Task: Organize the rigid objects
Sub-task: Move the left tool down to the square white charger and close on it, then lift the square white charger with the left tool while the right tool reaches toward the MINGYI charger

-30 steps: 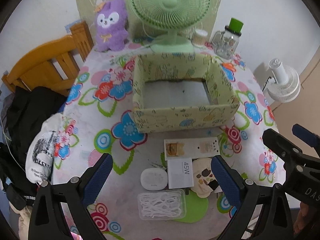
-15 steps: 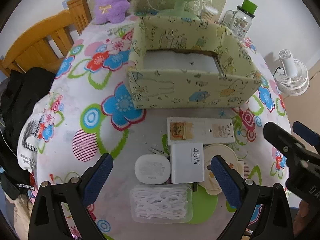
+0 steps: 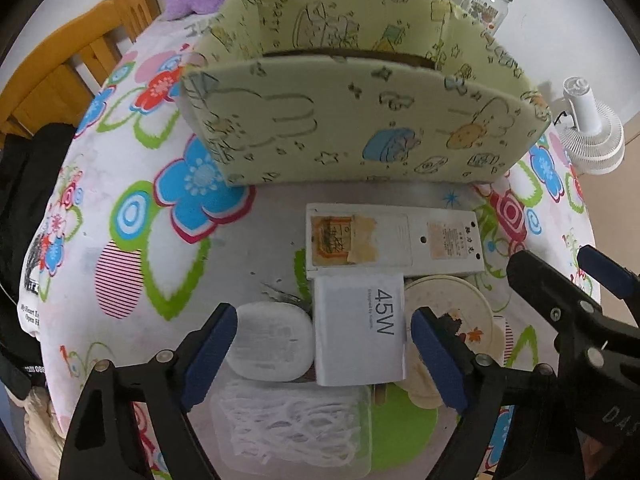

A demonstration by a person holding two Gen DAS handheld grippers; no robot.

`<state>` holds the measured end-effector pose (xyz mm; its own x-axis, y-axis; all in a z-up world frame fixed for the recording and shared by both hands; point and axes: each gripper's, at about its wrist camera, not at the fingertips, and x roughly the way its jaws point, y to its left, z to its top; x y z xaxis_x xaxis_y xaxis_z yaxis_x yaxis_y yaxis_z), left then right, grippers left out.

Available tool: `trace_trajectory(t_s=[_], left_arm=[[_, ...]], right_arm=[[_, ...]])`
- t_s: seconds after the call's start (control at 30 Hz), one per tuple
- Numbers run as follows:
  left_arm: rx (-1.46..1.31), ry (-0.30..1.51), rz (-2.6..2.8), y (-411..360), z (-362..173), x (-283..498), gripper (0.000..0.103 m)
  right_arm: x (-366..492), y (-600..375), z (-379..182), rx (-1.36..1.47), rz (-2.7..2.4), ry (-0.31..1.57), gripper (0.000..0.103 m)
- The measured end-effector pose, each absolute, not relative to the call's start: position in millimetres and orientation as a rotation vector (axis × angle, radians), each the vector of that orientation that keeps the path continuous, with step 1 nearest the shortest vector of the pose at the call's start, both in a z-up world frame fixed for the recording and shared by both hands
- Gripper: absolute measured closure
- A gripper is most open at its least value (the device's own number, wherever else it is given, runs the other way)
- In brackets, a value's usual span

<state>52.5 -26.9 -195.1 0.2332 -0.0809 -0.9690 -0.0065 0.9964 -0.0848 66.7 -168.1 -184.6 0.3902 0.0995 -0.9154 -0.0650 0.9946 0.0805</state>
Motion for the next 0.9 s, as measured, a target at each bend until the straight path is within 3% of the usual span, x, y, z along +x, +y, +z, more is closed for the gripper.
trace_trajectory(t_s=[0.17,0.27,0.37,0.9], left_arm=[[-0.014,1.317,-0.033,-36,-199,54,0.020],[0.011,1.309,-0.043,-45,-198,55,0.031],[0.027,1.311,-0.067,-57,-197,55,0.052],[-0.023,1.334,-0.072,-40,-189,54,0.054]], right_arm=[[66,-172,-194,0.039,0.102,1.185,0.005],[67,-174,-198,0.043,0.100,1.197,0.005],[67,-176,-200,0.056,0.102,1.204,0.005],[70,-176,-196,0.053,0.133,1.204,0.005]])
